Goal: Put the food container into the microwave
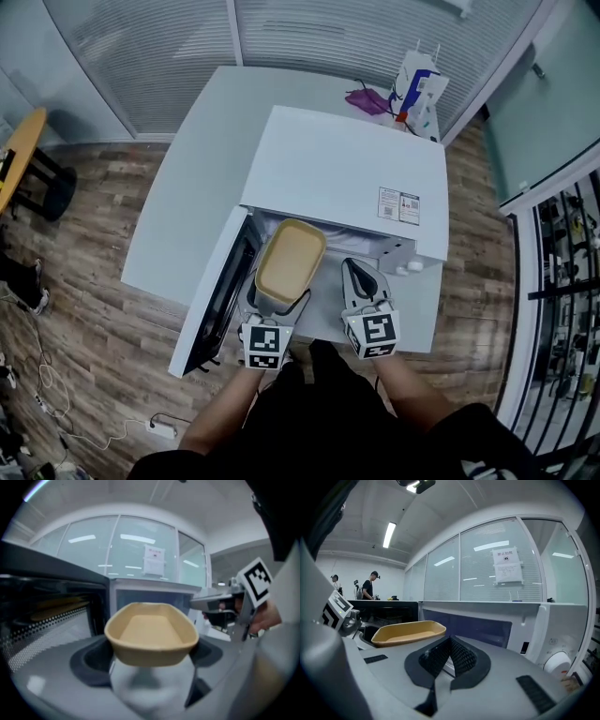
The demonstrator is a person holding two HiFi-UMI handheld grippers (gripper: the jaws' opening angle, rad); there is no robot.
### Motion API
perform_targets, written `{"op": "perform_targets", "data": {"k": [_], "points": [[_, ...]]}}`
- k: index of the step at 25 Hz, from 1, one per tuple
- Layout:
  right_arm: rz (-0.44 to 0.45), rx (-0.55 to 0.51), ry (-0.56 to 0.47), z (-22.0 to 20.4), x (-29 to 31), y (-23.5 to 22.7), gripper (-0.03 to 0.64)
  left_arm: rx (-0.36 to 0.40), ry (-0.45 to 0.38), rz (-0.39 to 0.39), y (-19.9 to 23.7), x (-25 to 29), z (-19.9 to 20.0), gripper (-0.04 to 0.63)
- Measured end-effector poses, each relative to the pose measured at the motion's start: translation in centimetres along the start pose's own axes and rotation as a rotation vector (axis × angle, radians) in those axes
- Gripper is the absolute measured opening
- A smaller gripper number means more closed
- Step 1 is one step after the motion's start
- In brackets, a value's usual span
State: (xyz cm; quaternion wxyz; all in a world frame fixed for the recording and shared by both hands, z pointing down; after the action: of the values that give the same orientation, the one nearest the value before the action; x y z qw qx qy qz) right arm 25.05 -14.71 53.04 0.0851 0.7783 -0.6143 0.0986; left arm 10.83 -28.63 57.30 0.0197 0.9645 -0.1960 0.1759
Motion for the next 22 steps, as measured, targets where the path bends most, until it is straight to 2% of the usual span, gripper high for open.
{"op": "perform_targets", "data": {"k": [11, 22], "points": [[0.007, 0.039, 0.047, -2.8, 2.3, -1.9, -0.002, 0.006, 0.01, -0.032, -1.1, 4.3, 0.7, 0.495], [0.015, 0.102, 0.106, -5.4, 3.5, -3.7, -0.002, 0.001, 0.03, -0.017, -1.4, 9.6, 1.0, 0.495]]}}
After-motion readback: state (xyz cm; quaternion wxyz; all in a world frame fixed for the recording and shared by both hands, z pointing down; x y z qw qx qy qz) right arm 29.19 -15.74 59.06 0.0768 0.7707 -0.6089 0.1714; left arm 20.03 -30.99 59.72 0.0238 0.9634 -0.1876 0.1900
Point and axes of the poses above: the fingertips, and each gripper's own axes: x forward along the fingers, y to its left, z out of its top, the point moved 9 cm from there along -x, backward along the fingers, and after that the axes turned 11 degrees about z, right-handed, at the moved point
